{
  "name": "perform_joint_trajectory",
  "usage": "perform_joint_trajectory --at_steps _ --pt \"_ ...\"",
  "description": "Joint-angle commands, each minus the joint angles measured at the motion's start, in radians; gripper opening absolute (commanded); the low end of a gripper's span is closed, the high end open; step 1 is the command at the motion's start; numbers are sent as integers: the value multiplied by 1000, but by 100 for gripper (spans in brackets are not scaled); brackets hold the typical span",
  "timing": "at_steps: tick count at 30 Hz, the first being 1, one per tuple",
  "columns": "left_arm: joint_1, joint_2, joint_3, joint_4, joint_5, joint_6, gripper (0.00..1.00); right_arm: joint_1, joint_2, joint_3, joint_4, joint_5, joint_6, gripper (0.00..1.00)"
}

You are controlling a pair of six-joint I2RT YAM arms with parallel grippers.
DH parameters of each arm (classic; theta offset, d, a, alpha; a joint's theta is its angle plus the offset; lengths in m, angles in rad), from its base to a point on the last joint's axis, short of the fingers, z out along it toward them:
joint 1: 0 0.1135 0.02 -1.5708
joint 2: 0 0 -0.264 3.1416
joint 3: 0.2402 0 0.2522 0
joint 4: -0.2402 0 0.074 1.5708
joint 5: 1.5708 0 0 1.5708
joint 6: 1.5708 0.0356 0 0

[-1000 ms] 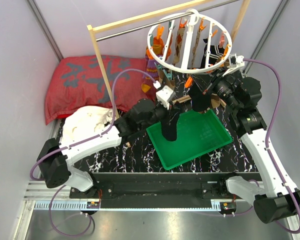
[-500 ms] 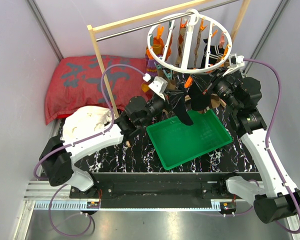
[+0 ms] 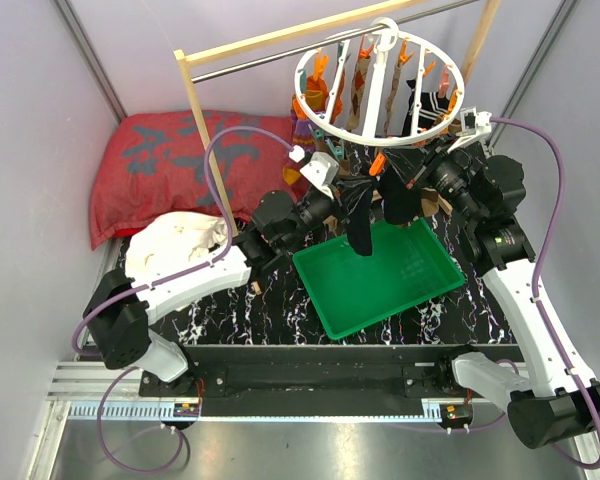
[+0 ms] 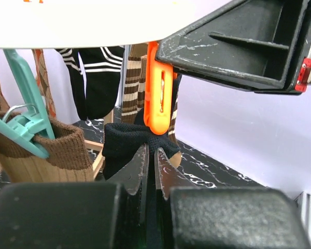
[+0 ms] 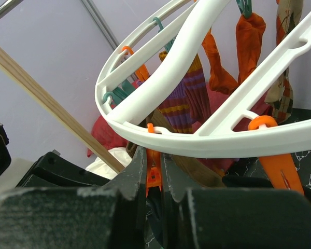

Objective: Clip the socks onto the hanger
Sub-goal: Clamp the sock onto the hanger.

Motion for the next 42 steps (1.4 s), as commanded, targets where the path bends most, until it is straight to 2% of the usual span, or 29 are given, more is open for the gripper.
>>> perform_joint_trajectory --at_steps 1,10,16,42 --pt "-10 4 43 86 20 93 4 1 -12 5 18 -24 26 11" --pt "-70 21 56 69 -46 323 4 3 -12 10 11 0 51 11" --pt "-99 26 66 70 -86 409 4 1 -12 13 -15 36 40 10" --pt "-119 35 68 24 -173 497 3 1 -36 37 -56 114 -26 10"
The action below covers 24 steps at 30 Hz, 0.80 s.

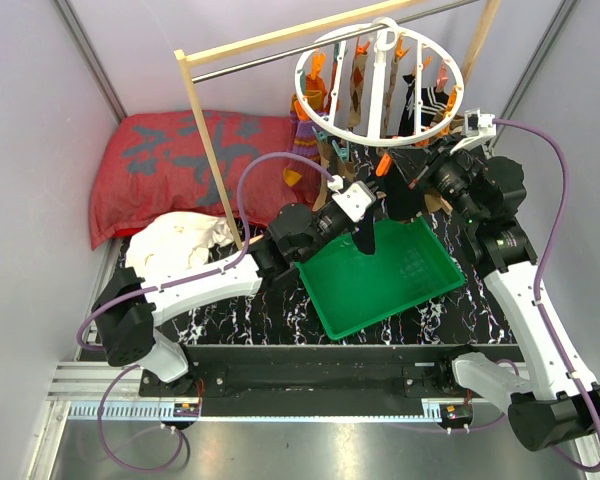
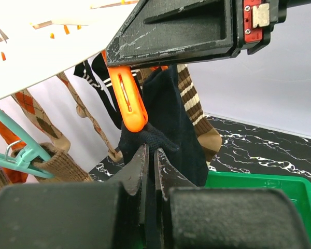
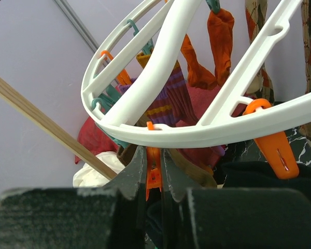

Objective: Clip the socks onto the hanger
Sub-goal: Clamp the sock onto the hanger.

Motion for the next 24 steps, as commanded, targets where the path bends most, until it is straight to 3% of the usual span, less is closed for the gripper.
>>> perform_joint_trajectory --at_steps 1,24 --pt "-6 -2 35 38 -37 17 3 1 -28 40 -8 32 -18 10" --pt "-26 16 80 42 -46 49 3 1 -5 23 9 -1 29 11"
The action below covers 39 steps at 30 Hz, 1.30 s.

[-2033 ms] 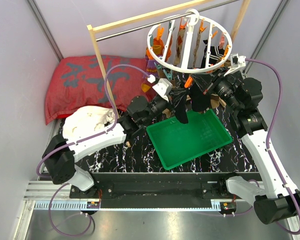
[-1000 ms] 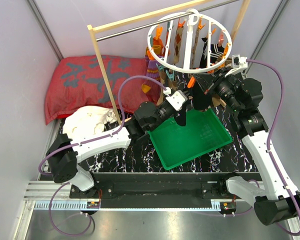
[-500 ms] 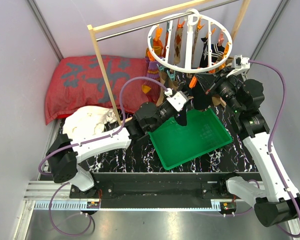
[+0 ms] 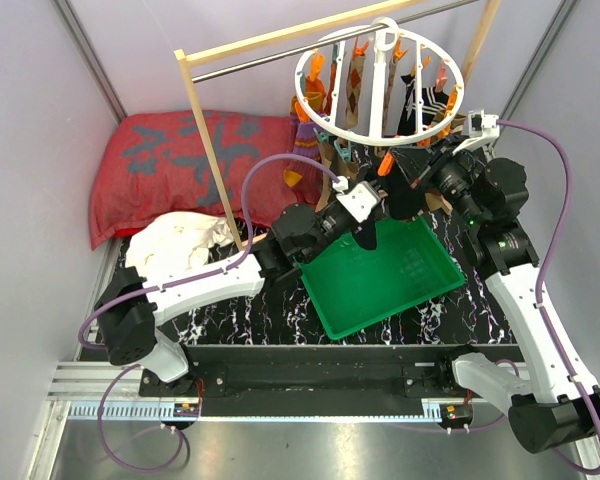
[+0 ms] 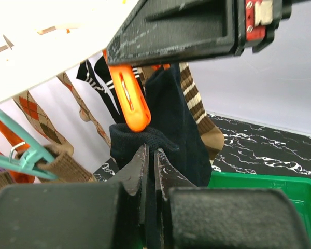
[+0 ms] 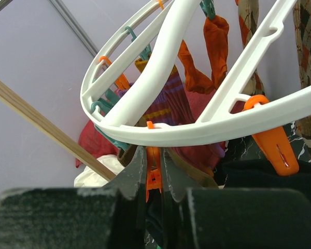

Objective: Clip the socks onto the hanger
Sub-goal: Clamp the sock onto the hanger.

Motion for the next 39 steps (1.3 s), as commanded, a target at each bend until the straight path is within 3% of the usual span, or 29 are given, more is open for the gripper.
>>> perform_joint_trajectory --at_steps 1,20,26,31,39 --pt "-9 5 56 59 -14 19 3 1 10 23 13 -24 20 11" --pt "-22 9 87 51 -29 51 3 1 14 9 16 -17 23 15" --pt "-22 16 96 53 -40 49 3 1 13 6 13 -24 21 35" --pt "-22 26 107 47 -38 46 4 3 4 9 15 -36 23 66" --pt "-20 0 93 34 -40 -9 45 1 -62 -3 18 -7 -18 82"
